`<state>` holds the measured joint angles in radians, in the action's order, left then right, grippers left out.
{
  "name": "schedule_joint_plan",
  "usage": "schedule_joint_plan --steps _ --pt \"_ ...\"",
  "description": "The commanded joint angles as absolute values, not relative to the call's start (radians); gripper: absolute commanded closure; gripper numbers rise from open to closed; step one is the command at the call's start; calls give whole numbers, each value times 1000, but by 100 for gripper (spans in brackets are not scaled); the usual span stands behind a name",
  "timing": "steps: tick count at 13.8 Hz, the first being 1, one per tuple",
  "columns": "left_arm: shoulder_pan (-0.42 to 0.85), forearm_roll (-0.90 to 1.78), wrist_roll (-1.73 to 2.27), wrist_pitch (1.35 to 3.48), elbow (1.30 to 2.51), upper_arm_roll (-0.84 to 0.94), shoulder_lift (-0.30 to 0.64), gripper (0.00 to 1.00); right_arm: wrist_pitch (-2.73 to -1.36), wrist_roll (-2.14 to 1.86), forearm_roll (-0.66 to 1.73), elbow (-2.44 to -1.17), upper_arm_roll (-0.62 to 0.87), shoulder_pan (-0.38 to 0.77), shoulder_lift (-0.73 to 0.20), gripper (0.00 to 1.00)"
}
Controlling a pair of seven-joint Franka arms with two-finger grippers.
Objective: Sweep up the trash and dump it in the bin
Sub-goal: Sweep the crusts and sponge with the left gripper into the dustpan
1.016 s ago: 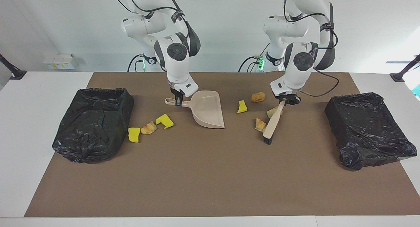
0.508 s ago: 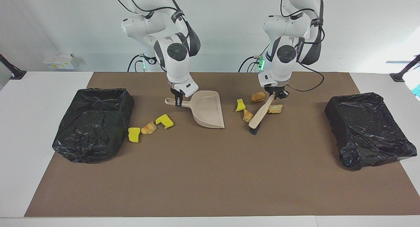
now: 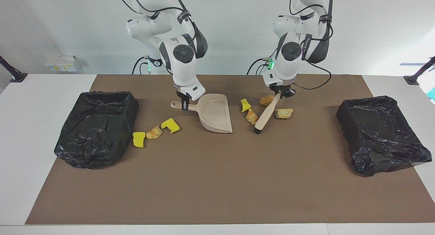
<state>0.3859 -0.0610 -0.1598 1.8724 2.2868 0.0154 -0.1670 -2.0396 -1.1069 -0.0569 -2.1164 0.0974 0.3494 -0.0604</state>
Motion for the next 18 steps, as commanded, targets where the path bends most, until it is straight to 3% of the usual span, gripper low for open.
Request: schedule_joint_plan --steps 1,6,11,14,18 --pt "306 -49 -103 1809 2276 6 -215 100 -2026 -1072 -60 -2131 101 351 -38 100" --pt "160 -49 32 1807 2371 6 -279 100 -2019 -1072 -60 -2140 101 350 -35 100" --pt "176 -49 167 1926 2512 11 -310 100 -2020 -1072 -60 -2143 101 350 -34 100" --pt "262 -20 262 1994 2526 11 -287 100 -2023 -1066 -60 -2143 101 351 -34 100" --pt "486 61 512 2146 2522 11 -190 100 -2036 -1028 -60 -2160 101 376 -34 100"
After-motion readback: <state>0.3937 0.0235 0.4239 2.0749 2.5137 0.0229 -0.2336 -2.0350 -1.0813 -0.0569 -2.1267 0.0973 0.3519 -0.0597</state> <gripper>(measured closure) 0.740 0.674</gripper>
